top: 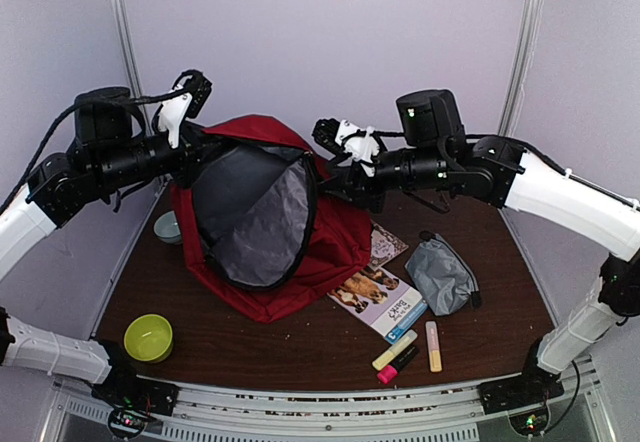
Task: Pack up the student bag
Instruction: Unzip the largest pocket of the student bag.
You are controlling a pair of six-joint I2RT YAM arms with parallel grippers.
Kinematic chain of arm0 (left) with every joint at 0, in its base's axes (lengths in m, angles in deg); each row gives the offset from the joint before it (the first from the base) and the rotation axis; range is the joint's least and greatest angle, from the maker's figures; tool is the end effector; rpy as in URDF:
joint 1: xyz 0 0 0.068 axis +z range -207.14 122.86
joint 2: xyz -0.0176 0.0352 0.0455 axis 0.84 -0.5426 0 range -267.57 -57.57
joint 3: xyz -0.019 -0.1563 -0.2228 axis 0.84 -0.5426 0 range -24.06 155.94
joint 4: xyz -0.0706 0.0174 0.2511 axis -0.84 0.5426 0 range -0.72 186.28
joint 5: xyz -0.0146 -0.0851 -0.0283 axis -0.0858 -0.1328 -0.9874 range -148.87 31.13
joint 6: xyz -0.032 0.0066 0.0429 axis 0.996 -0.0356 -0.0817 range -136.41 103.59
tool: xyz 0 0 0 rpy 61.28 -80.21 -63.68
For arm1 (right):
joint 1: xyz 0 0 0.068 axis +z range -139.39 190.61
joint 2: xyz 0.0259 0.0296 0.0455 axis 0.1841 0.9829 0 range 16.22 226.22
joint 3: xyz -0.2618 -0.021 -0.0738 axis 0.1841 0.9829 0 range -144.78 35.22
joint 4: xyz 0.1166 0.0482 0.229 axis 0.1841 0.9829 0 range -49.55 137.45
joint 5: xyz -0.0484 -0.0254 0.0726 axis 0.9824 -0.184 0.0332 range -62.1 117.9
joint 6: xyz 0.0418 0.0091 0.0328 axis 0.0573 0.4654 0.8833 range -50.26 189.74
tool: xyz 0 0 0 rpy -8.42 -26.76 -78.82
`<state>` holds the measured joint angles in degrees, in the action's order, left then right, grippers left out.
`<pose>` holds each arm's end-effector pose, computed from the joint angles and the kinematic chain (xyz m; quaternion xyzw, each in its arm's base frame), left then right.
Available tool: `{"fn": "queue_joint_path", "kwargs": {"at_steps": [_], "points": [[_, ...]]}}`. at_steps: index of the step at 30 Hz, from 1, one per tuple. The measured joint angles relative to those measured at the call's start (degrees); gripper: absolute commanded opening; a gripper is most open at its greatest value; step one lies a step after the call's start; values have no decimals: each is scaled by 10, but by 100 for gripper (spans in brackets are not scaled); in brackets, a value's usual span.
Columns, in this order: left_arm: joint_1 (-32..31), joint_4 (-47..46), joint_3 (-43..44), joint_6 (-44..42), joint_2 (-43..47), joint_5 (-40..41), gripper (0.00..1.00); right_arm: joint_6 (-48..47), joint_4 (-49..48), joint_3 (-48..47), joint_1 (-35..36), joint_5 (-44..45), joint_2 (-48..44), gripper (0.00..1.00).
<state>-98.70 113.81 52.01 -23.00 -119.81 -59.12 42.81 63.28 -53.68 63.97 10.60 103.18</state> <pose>0.1706 -0.1517 0.4436 0.3154 0.7024 -0.1933 0.6081 0.2002 0.2868 0.4069 -0.5902 0.5673 0.2488 0.5177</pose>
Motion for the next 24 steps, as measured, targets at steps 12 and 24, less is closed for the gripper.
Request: {"fn": "queue_joint_path", "kwargs": {"at_steps": [12, 24], "points": [[0, 0, 3, 0, -4, -1, 0, 2, -60, 0, 12, 63, 15, 24], [0, 0, 4, 1, -4, -6, 0, 19, -76, 0, 12, 83, 25, 0]]}}
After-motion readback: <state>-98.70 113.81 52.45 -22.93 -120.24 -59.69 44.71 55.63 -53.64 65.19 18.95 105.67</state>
